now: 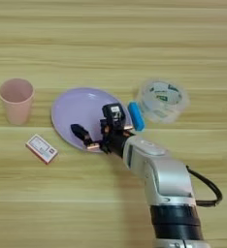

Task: Move the objects on the table

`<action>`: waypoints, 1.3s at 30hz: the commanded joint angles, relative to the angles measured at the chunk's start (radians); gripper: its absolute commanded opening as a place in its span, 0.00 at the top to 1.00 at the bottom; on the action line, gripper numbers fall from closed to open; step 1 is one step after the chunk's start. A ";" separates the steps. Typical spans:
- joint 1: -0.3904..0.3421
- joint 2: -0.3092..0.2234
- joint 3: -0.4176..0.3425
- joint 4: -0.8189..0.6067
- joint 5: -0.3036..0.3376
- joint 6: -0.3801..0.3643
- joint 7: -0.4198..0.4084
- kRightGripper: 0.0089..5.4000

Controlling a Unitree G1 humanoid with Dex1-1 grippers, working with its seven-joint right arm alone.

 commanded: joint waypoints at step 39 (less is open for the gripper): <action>0.024 -0.021 0.036 -0.271 0.023 -0.113 0.034 0.00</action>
